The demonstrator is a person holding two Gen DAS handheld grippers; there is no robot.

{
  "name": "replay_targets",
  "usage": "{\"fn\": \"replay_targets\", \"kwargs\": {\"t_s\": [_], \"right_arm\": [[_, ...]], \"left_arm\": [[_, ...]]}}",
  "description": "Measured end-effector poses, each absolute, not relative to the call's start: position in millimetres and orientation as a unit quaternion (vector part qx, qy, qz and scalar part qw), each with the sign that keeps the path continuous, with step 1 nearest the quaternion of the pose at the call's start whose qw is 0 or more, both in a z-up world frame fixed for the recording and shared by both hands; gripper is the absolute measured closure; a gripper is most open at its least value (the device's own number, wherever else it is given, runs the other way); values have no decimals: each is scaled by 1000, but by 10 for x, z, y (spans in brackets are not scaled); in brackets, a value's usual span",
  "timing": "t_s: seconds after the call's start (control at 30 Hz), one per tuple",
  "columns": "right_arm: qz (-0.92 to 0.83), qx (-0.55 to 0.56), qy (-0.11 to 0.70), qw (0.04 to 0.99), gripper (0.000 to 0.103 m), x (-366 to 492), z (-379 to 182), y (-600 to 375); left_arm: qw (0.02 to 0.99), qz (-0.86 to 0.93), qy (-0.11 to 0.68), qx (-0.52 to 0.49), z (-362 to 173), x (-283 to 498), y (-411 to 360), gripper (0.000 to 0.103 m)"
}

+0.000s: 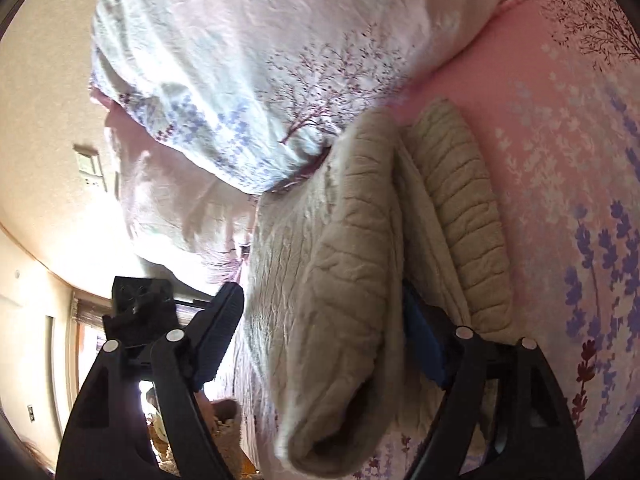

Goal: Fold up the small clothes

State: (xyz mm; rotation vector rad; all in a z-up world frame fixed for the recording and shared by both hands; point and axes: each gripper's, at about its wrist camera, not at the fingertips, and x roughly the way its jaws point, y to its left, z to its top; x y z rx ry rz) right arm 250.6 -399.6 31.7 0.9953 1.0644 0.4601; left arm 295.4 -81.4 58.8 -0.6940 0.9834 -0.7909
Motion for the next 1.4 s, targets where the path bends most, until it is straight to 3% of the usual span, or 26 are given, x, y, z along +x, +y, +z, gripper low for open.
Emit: {"fn": "replay_targets", "kwargs": {"t_s": [0.1, 0.23, 0.33, 0.43, 0.63, 0.93, 1.03, 1.17, 1.4], "right_arm": [[197, 445, 481, 729, 27, 2590, 332, -3995], [169, 429, 491, 739, 49, 2749, 309, -3963], [147, 402, 498, 754, 80, 2771, 278, -3904], [142, 354, 463, 800, 85, 2676, 464, -3824], [124, 243, 385, 882, 87, 2441, 991, -3670], [67, 271, 415, 866, 86, 2285, 613, -4120], [59, 273, 455, 845, 78, 2326, 538, -4175], [75, 314, 450, 833, 52, 2107, 598, -4272], [96, 346, 444, 821, 52, 1631, 624, -4263]], "left_arm": [[786, -307, 455, -284, 578, 2913, -502, 34], [791, -267, 476, -275, 380, 2959, -201, 33], [785, -268, 490, -270, 252, 2962, -168, 32], [787, -276, 490, -255, 199, 2902, -269, 31], [796, -301, 477, -221, 238, 2803, -406, 31], [775, -338, 495, -199, 151, 2667, -560, 31], [763, -349, 505, -204, 130, 2622, -574, 31], [756, -352, 510, -212, 99, 2478, -506, 30], [758, -350, 510, -204, 52, 2245, -526, 32]]}}
